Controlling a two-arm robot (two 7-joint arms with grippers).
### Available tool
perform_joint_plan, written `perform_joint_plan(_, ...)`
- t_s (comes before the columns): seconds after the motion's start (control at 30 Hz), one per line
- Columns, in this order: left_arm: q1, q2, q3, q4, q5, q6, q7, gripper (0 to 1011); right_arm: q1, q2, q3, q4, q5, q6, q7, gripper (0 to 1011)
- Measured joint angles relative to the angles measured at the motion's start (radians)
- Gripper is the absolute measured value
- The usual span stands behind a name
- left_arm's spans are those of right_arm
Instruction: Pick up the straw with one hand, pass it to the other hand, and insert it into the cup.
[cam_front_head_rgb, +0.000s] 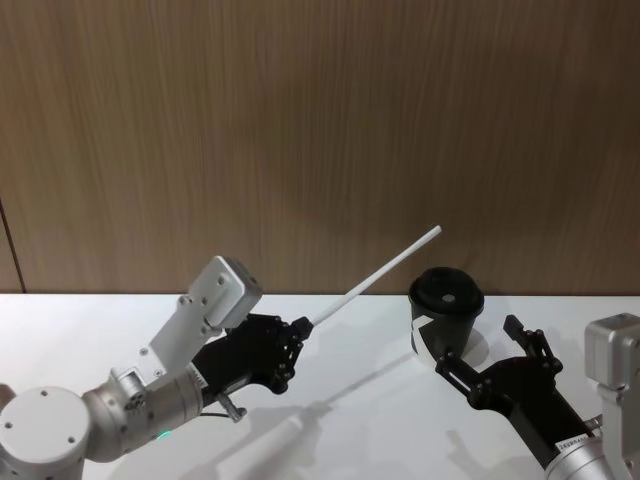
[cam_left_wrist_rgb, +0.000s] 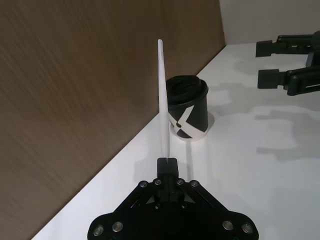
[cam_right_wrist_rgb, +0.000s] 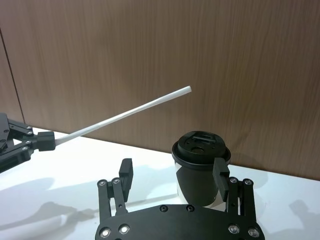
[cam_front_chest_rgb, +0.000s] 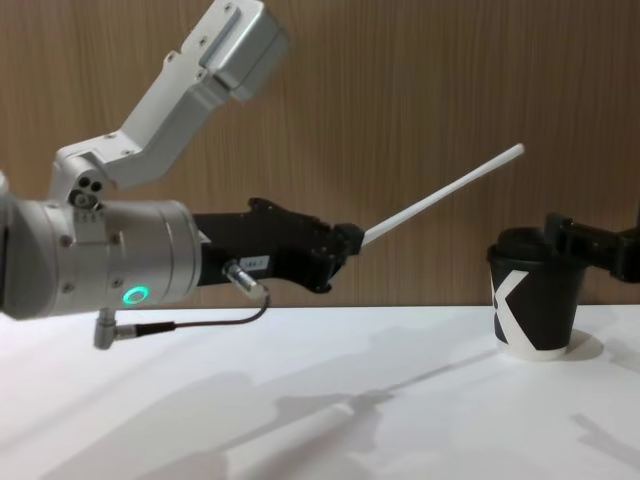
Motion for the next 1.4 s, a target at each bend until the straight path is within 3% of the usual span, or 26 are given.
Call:
perform_joint_plan(0.93, -0.048, -0.036, 0.033, 0.04, -0.012, -0.054, -0.035, 0, 0.0, 0.0, 0.0, 0.0, 0.0, 0.0, 0.001, 1001)
perform_joint_plan(1.1, -0.05, -0.037, 0.035, 0.042, -0.013, -0.056, -0.037, 0, -0.001, 0.008, 0.004, -0.002, 0.009, 0.007, 0.023, 1001)
perform_joint_plan(1.4, -0.052, -0.038, 0.036, 0.043, -0.014, -0.058, -0.038, 0, 0.001, 0.047, 0.021, 0.003, 0.061, 0.015, 0.12, 1001)
